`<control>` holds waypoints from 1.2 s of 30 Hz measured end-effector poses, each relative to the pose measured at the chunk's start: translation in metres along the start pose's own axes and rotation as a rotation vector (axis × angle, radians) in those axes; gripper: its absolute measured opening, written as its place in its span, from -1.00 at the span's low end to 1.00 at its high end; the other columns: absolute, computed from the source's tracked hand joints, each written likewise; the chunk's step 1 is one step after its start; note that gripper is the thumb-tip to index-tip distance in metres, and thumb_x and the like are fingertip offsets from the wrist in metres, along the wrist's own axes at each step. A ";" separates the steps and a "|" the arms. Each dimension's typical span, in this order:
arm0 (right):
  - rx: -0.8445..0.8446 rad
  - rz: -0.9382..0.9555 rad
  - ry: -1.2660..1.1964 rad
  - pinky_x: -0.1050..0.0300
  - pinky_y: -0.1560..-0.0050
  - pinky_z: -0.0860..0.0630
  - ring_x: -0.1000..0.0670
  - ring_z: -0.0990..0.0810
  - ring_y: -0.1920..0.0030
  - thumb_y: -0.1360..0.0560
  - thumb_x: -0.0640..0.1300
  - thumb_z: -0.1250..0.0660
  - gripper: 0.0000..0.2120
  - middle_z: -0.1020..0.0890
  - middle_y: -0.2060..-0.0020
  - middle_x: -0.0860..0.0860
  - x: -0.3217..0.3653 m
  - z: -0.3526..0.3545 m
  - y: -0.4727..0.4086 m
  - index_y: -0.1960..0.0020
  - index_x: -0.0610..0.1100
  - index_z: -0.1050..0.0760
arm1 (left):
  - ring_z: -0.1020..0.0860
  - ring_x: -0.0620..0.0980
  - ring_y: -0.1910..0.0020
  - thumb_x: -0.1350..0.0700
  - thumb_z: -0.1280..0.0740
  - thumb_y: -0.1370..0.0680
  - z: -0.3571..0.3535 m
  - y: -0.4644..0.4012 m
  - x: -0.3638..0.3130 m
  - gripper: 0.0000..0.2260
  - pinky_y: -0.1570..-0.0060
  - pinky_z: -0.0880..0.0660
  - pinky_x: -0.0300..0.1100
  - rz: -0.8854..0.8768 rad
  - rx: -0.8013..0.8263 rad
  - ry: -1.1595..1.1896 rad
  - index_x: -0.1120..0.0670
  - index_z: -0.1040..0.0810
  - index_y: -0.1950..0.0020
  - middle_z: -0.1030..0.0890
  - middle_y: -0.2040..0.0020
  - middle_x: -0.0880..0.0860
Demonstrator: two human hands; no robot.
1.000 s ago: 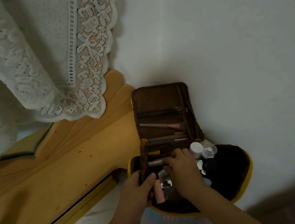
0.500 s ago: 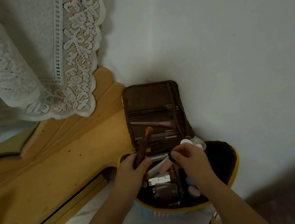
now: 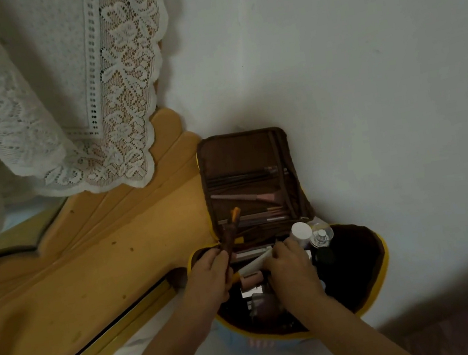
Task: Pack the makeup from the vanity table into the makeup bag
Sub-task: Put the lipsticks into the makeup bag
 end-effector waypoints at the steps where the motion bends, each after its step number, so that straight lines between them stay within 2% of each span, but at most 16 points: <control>1: -0.013 -0.010 -0.032 0.13 0.37 -0.54 -0.04 -0.54 0.32 -0.08 -0.18 -0.59 -0.82 -0.56 0.42 -0.01 0.002 0.006 0.003 0.38 -0.08 -0.61 | -0.28 -0.07 0.46 0.17 -0.06 -0.64 -0.002 0.001 -0.002 -0.77 0.48 -0.20 -0.30 -0.012 0.009 -0.007 0.14 -0.47 0.09 -0.33 0.41 0.05; 2: -0.089 -0.026 -0.125 0.08 0.25 -0.56 -0.05 -0.55 0.23 -0.28 -0.19 -0.50 -0.91 -0.58 0.31 -0.03 0.001 0.018 0.004 0.23 -0.11 -0.62 | -0.34 -0.09 0.49 0.18 -0.06 -0.64 -0.005 0.003 -0.005 -0.78 0.50 -0.24 -0.31 -0.027 0.028 -0.015 0.14 -0.47 0.07 -0.35 0.40 0.05; 4: -0.116 -0.232 -0.559 0.15 0.06 -0.50 0.03 -0.54 0.10 -0.54 -0.19 -0.25 -0.86 -0.58 0.14 0.03 -0.012 0.040 0.006 -0.03 -0.07 -0.56 | -0.59 -0.14 0.46 0.22 -0.06 -0.63 -0.017 0.008 -0.010 -0.80 0.56 -0.36 -0.30 -0.060 0.095 -0.038 0.16 -0.48 0.00 -0.48 0.28 0.12; 5: -0.079 -0.313 -0.843 0.21 0.10 -0.49 0.10 -0.55 0.15 -0.57 -0.18 -0.20 -0.84 -0.59 0.16 0.08 -0.016 0.041 0.008 -0.04 -0.01 -0.51 | -0.60 -0.19 0.29 0.23 -0.07 -0.63 -0.023 0.010 -0.011 -0.80 0.51 -0.46 -0.24 -0.074 0.129 -0.056 0.17 -0.48 -0.07 -0.53 0.15 0.22; 6: -0.080 -0.371 -1.035 0.26 0.22 -0.49 0.15 -0.56 0.26 -0.58 -0.18 -0.18 -0.84 -0.59 0.23 0.09 -0.018 0.047 0.010 -0.03 0.02 -0.49 | -0.55 -0.23 0.14 0.23 -0.08 -0.63 -0.029 0.011 -0.013 -0.79 0.29 -0.50 -0.15 -0.098 0.158 -0.083 0.16 -0.48 -0.15 -0.54 -0.05 0.33; 8: -0.054 -0.420 -1.180 0.32 0.41 -0.47 0.18 -0.53 0.45 -0.56 -0.22 -0.21 -0.85 -0.57 0.33 0.03 -0.023 0.059 0.012 -0.05 -0.02 -0.48 | -0.61 -0.11 -0.02 0.23 -0.11 -0.62 -0.045 0.012 -0.014 -0.76 0.04 -0.53 -0.14 -0.166 0.249 -0.152 -0.01 -0.51 -0.14 -0.57 -0.12 0.20; 10: -0.037 -0.419 -1.150 0.33 0.47 -0.45 0.16 -0.52 0.49 -0.53 -0.29 -0.24 -0.85 -0.57 0.36 -0.04 -0.029 0.072 0.016 -0.07 -0.12 -0.47 | -0.55 -0.17 0.09 0.22 -0.14 -0.61 -0.059 0.009 -0.015 -0.75 0.01 -0.45 -0.27 -0.230 0.308 -0.252 -0.09 -0.52 -0.06 -0.58 0.11 -0.05; 12: -0.117 -0.440 -1.058 0.32 0.46 -0.47 0.14 -0.53 0.49 -0.52 -0.32 -0.26 -0.85 -0.58 0.35 -0.06 -0.049 0.090 0.020 -0.02 -0.12 -0.47 | -0.52 -0.15 0.13 0.20 -0.16 -0.60 -0.067 0.004 -0.013 -0.78 0.02 -0.45 -0.26 -0.271 0.294 -0.333 -0.07 -0.51 -0.07 -0.56 0.16 -0.06; 16: -0.304 -0.429 -0.682 0.15 0.18 -0.60 0.05 -0.60 0.28 -0.51 -0.26 -0.29 -0.76 -0.59 0.28 0.02 -0.085 0.135 0.031 0.09 0.09 -0.42 | -0.45 -0.08 -0.25 0.16 -0.13 -0.62 -0.090 -0.005 -0.005 -0.72 -0.29 -0.35 -0.22 -0.434 0.249 -0.698 0.03 -0.47 -0.29 -0.52 -0.26 0.00; 19: -0.254 -0.454 -0.535 0.02 0.06 -0.61 -0.06 -0.62 0.15 -0.52 -0.23 -0.29 -0.80 -0.60 0.19 -0.04 -0.095 0.134 0.038 -0.06 0.03 -0.43 | -0.28 -0.08 -0.41 0.20 -0.11 -0.61 -0.116 0.000 0.004 -0.63 -0.37 -0.15 -0.30 -0.576 0.321 -0.946 0.02 -0.34 -0.41 -0.35 -0.42 -0.03; 24: -0.227 -0.454 -0.470 -0.03 0.02 -0.61 -0.09 -0.62 0.11 -0.53 -0.25 -0.27 -0.77 -0.59 0.15 -0.06 -0.100 0.126 0.050 -0.16 -0.05 -0.44 | -0.03 -0.04 -0.52 0.20 -0.14 -0.55 -0.149 0.004 0.022 -0.46 -0.44 -0.03 -0.05 -0.777 0.399 -1.279 -0.08 -0.12 -0.50 -0.04 -0.55 -0.11; 26: -0.222 -0.449 -0.482 0.06 0.08 -0.62 -0.06 -0.62 0.14 -0.53 -0.26 -0.26 -0.79 -0.60 0.17 -0.05 -0.102 0.123 0.052 -0.12 -0.04 -0.44 | -0.11 -0.03 -0.51 0.19 -0.18 -0.52 -0.151 0.002 0.024 -0.47 -0.43 -0.10 0.01 -0.822 0.377 -1.339 -0.08 -0.21 -0.47 -0.09 -0.54 -0.10; 28: -0.215 -0.445 -0.534 0.26 0.18 -0.61 0.01 -0.63 0.20 -0.53 -0.27 -0.26 -0.80 -0.58 0.22 0.01 -0.103 0.120 0.053 -0.04 0.01 -0.43 | -0.43 -0.02 -0.35 0.12 -0.29 -0.36 -0.148 0.001 0.024 -0.49 -0.25 -0.42 -0.02 -0.887 0.356 -1.350 -0.12 -0.44 -0.31 -0.43 -0.39 -0.06; 30: -0.211 -0.434 -0.597 0.30 0.21 -0.59 0.04 -0.63 0.22 -0.53 -0.30 -0.26 -0.76 -0.58 0.24 0.06 -0.100 0.118 0.052 0.02 0.05 -0.41 | -0.60 -0.02 -0.13 0.03 -0.38 -0.23 -0.142 -0.002 0.028 -0.51 -0.03 -0.55 -0.14 -0.907 0.325 -1.341 -0.17 -0.54 -0.17 -0.61 -0.17 -0.04; 32: -0.203 -0.412 -0.613 0.28 0.18 -0.60 0.04 -0.64 0.21 -0.52 -0.30 -0.25 -0.74 -0.59 0.22 0.06 -0.095 0.115 0.050 0.04 0.07 -0.40 | -0.61 -0.05 -0.05 0.00 -0.40 -0.25 -0.139 -0.001 0.034 -0.51 0.04 -0.56 -0.21 -0.931 0.318 -1.321 -0.18 -0.50 -0.18 -0.61 -0.08 -0.07; 36: -0.142 -0.375 -0.587 0.22 0.08 -0.61 -0.01 -0.62 0.12 -0.52 -0.33 -0.25 -0.74 -0.58 0.13 0.01 -0.084 0.101 0.044 -0.01 0.03 -0.42 | -0.61 -0.09 0.02 0.01 -0.12 -0.38 -0.141 0.000 0.042 -0.55 0.13 -0.55 -0.28 -0.941 0.335 -1.299 -0.14 -0.37 -0.28 -0.61 0.00 -0.12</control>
Point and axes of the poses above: each hand's wrist, its own y-axis away from the middle knuckle, its own z-axis out of the back of the hand, x = y × z, the point moved 10 cm from there along -y, towards the middle knuckle
